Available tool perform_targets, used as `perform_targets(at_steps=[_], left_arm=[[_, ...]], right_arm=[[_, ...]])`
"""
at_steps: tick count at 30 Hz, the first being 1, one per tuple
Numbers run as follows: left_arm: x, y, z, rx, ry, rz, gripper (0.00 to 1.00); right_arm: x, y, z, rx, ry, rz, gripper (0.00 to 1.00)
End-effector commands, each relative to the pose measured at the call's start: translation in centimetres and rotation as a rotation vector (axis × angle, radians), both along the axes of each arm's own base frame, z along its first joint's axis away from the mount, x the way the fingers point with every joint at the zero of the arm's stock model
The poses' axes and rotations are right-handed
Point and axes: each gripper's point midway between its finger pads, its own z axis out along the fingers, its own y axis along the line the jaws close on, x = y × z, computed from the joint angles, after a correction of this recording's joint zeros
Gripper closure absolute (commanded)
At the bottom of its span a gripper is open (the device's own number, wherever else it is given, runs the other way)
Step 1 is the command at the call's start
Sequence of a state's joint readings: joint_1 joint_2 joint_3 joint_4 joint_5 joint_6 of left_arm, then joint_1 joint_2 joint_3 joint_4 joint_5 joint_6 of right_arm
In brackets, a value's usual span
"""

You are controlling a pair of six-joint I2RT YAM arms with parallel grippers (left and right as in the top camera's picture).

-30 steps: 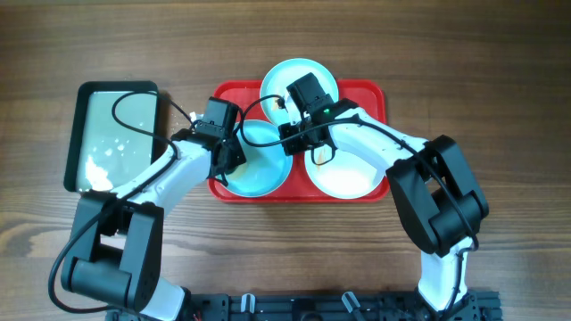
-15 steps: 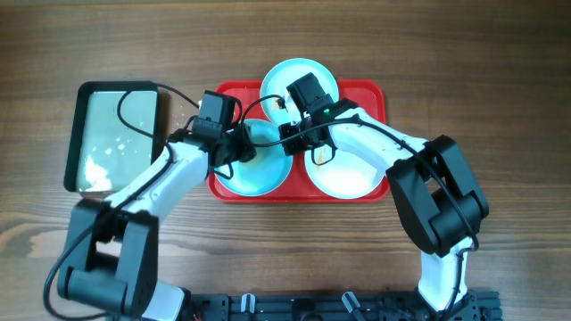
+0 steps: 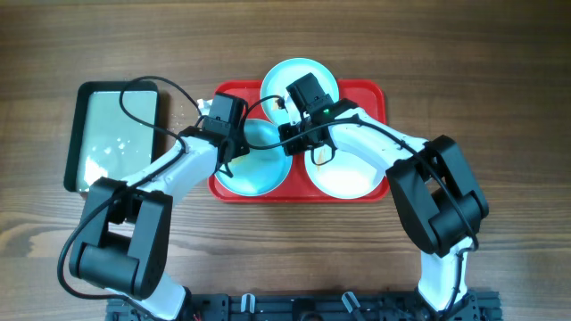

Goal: Clean dirty plates on tray and stack at the side

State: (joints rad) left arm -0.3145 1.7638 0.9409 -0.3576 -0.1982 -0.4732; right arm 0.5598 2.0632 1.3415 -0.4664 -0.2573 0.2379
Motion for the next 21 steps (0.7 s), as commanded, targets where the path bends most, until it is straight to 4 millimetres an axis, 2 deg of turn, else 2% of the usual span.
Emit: perform_targets(at_steps=[1,6,8,10,12,15,18,21], left_arm=[[0.0,3.6,1.1,0.181,-0.026,0.038,0.96],[-0.2,3.2,6.5,0.092,-0.137,0.089,0.96],[-0.5,1.8,10.2,-0.018,-0.215,0.054,0.96],[-1.0,1.3,12.7,-0.07,-0.27,0.038,0.96],[-1.6,1.7,15.3,-0.11,-0.33,0.064,0.96],[-3.0,4.0,18.4,-0.148,-0.403,0.154,0.96],[-4.8,6.8,19.0,-0.128,-0.39,0.226,0.96],[-6.8,9.0,17.9,-0.095,-0.31,0.288,0.96]], right_arm=[[-0.3,-1.0,-1.4,-0.042,0.029,-0.016,0.96],[-0.6,-1.2,-1.4,-0.05,0.03,0.005,0.96],[-0.4,-1.1,-1.2,-0.049,0.023,0.012,0.96],[-0.3,-1.0,-0.5,-0.046,0.016,0.011,0.96],[-0.3,-1.0,0.5,-0.037,0.001,0.012,0.96],[0.3,-0.6,3.0,-0.011,-0.065,0.035,0.96],[1.4,-1.2,6.0,-0.022,-0.157,0.007,0.96],[2.7,-2.4,10.0,-0.071,-0.309,0.017,0.96]])
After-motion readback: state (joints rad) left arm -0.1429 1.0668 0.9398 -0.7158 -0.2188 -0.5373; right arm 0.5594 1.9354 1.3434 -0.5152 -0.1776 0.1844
